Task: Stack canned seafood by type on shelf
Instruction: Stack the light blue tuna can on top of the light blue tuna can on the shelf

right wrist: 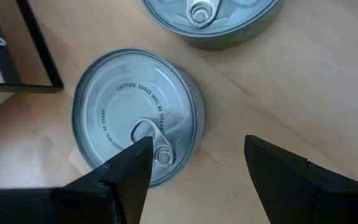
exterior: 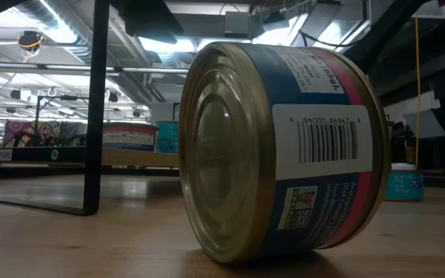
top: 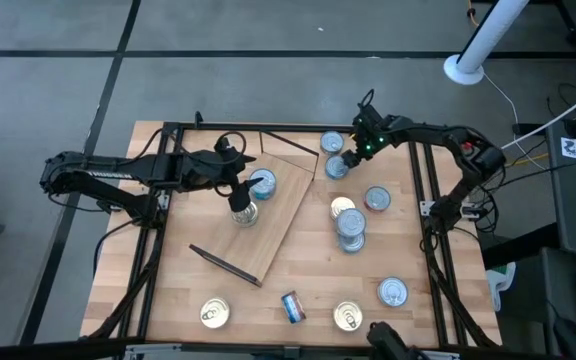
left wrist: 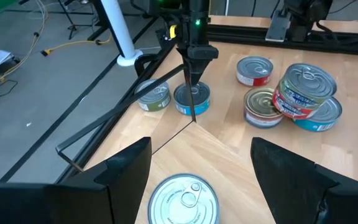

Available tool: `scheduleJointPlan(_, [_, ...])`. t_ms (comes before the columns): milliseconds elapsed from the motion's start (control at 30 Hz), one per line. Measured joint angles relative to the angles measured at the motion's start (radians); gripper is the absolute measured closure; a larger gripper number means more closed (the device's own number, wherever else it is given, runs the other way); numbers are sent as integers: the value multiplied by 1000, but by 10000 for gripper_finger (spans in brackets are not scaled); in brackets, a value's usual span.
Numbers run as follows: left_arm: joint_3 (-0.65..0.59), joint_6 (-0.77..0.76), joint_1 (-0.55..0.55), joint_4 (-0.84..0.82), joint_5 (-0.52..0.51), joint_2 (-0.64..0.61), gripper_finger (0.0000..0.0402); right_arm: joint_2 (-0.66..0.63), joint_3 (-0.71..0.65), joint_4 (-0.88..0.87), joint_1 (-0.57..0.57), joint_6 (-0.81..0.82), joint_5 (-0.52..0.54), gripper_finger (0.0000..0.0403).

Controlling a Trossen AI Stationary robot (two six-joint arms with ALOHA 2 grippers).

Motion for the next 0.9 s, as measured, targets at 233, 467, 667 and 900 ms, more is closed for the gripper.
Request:
scheduleJointPlan(233, [0,0,0,0,0,0,131,33,0,39,0,0,1,151])
scheduleJointPlan(467, [0,-1,0,1,0,0,131,47,0,61,0,21,-12,151])
scheduleJointPlan(667, [0,-2,0,1,0,0,131,49,0,85,0,27,-55,151])
scheduleJointPlan(900, [0,-4,0,1,0,0,131,49,0,89,0,29,-44,151])
